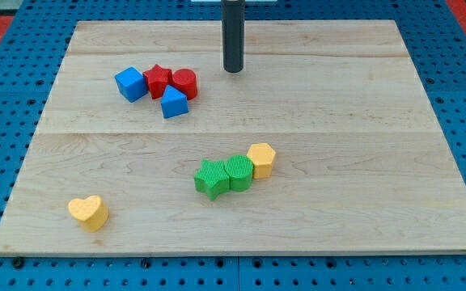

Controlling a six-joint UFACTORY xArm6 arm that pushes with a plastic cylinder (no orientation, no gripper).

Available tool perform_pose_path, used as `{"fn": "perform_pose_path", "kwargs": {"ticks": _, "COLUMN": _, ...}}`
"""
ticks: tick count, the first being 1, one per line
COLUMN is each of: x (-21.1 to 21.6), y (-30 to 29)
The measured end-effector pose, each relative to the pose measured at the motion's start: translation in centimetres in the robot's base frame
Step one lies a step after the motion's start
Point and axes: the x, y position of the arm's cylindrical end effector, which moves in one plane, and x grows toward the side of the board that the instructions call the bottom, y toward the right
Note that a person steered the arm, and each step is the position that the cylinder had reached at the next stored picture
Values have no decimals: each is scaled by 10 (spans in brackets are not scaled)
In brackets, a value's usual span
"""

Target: Move the blue triangle along with blue cube up a bit

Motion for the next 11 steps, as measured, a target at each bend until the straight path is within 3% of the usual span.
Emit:
{"fn": "perform_pose_path", "kwargs": {"ticks": 1, "x": 19, "y": 25}}
{"fn": "perform_pose_path", "kwargs": {"ticks": 4, "x": 81, "y": -17}}
{"fn": "perform_pose_path", "kwargs": {"ticks": 5, "x": 84, "y": -82}}
{"fn": "perform_pose_path", "kwargs": {"ticks": 8, "x": 40, "y": -112}}
{"fn": "perform_pose_path", "kwargs": {"ticks": 9, "x": 16, "y": -99}}
{"fn": "perform_pose_path", "kwargs": {"ticks": 10, "x": 36, "y": -44}}
{"fn": "perform_pose_path", "kwargs": {"ticks": 11, "x": 43, "y": -29}}
